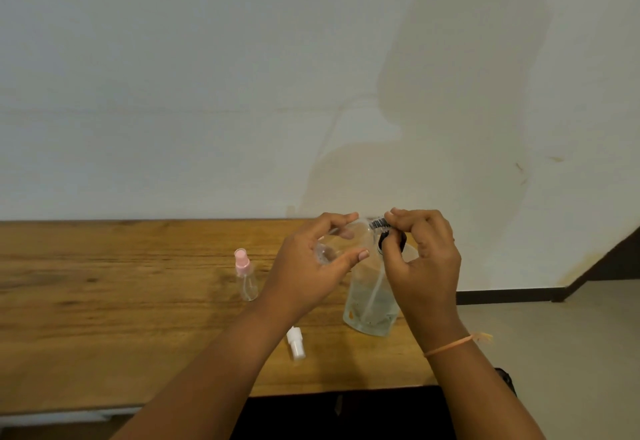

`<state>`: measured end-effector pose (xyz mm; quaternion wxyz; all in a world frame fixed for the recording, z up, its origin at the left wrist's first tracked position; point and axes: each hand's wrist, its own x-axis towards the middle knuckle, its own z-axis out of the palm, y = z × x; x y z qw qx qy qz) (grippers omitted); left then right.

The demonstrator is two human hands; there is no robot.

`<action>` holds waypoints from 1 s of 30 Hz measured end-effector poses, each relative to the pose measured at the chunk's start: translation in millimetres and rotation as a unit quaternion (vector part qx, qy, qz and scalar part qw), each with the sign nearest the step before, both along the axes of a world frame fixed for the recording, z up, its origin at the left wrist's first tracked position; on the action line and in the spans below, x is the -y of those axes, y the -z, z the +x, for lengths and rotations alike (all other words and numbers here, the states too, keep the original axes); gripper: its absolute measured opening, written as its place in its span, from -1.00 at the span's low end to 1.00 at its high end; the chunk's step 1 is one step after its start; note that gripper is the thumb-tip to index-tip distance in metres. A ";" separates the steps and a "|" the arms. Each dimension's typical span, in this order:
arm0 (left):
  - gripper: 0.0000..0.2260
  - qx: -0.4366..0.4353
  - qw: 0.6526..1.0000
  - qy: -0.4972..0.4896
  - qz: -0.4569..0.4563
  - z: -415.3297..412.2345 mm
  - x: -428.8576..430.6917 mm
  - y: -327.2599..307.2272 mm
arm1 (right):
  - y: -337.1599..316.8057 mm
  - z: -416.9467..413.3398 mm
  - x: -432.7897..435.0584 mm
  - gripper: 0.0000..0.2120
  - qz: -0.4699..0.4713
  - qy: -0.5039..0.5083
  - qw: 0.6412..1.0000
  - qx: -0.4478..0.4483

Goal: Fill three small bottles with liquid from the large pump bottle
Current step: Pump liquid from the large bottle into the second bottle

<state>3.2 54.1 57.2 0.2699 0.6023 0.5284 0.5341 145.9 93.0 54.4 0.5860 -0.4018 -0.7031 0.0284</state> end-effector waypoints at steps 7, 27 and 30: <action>-0.65 -0.010 1.000 -0.003 -0.005 -0.6 -0.7 2.9 | -1.5 -4.1 1.6 -0.86 -0.019 0.005 1.000 -0.010; -0.61 -0.020 0.999 -0.016 0.033 -0.7 -1.2 0.5 | -11.1 -3.4 2.7 -0.79 0.007 0.032 0.999 0.009; -0.61 -0.020 0.999 -0.015 0.024 -2.2 -2.6 2.9 | -9.4 -7.8 2.8 -0.79 0.001 0.032 0.999 0.007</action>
